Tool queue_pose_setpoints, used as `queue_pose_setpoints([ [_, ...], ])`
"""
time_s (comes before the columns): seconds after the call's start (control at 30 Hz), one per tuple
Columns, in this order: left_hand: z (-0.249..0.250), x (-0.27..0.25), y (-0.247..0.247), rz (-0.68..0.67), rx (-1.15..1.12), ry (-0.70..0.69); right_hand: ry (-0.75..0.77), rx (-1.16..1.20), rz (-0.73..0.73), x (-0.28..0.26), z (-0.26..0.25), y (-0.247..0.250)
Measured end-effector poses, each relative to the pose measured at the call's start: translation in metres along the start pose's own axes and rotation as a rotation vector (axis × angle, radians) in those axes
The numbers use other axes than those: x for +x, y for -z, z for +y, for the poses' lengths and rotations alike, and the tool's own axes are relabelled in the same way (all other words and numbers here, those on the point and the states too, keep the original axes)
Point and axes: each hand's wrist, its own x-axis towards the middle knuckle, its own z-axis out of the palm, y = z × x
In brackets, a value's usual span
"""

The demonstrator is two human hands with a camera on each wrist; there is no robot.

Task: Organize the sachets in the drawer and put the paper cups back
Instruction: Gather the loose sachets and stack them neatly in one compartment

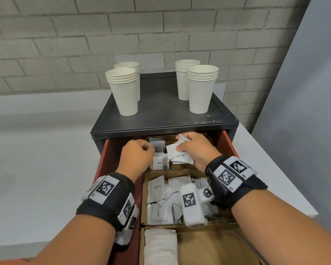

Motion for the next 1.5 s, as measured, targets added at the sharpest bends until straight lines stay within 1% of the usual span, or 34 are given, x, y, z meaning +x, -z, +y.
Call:
queue_pose_setpoints([
  [0.03,0.003,-0.001,0.0,-0.011,-0.101,0.041,0.0,0.031,-0.013,-0.001,0.0,-0.002],
  [0.07,0.008,-0.002,0.001,-0.068,-0.237,0.124,0.001,0.074,-0.033,-0.002,0.0,-0.005],
  [0.13,0.017,-0.008,0.003,-0.316,-0.55,0.338,0.012,0.175,-0.082,-0.007,0.0,-0.011],
  [0.17,0.02,-0.011,0.005,-0.447,-0.657,0.396,0.023,0.211,-0.103,-0.009,0.0,-0.013],
  [0.2,0.022,-0.013,0.006,-0.548,-0.724,0.414,0.033,0.235,-0.119,-0.009,0.0,-0.016],
  [0.23,0.023,-0.014,0.007,-0.604,-0.768,0.408,0.038,0.253,-0.131,-0.01,0.0,-0.018],
  [0.27,0.023,-0.014,0.007,-0.615,-0.782,0.394,0.032,0.277,-0.137,-0.011,-0.001,-0.018],
  [0.4,0.02,-0.008,0.006,-0.471,-0.737,0.405,-0.045,0.387,-0.128,-0.011,-0.002,-0.013],
  [0.5,0.017,-0.007,0.005,-0.447,-0.717,0.409,-0.07,0.415,-0.112,-0.011,-0.003,-0.011],
  [0.6,0.016,-0.008,0.003,-0.423,-0.696,0.387,-0.057,0.402,-0.15,-0.013,-0.003,-0.012],
  [0.67,0.014,-0.007,0.002,-0.38,-0.663,0.356,-0.07,0.385,-0.159,-0.013,-0.003,-0.014],
  [0.77,0.012,-0.006,0.003,-0.29,-0.604,0.325,-0.115,0.367,-0.094,-0.01,-0.005,-0.013],
  [0.87,0.01,-0.005,0.006,-0.224,-0.593,0.336,-0.137,0.256,0.019,-0.006,-0.004,-0.007],
  [0.97,0.009,-0.004,0.006,-0.205,-0.567,0.342,-0.098,0.137,0.061,-0.004,-0.002,-0.002],
  [1.03,0.009,-0.003,0.006,-0.189,-0.559,0.35,-0.031,-0.004,0.072,-0.002,0.0,0.0],
  [1.13,0.007,-0.001,0.009,-0.157,-0.544,0.366,0.135,-0.322,0.099,0.003,0.006,0.001],
  [1.2,0.006,0.0,0.011,-0.143,-0.52,0.366,0.198,-0.478,0.083,0.005,0.01,-0.003],
  [1.3,0.005,0.001,0.012,-0.126,-0.507,0.371,0.216,-0.556,0.012,0.007,0.014,-0.012],
  [1.4,0.004,0.002,0.014,-0.13,-0.494,0.388,0.214,-0.578,-0.059,0.008,0.017,-0.02],
  [1.5,0.003,0.002,0.016,-0.133,-0.481,0.39,0.176,-0.579,-0.051,0.011,0.018,-0.02],
])
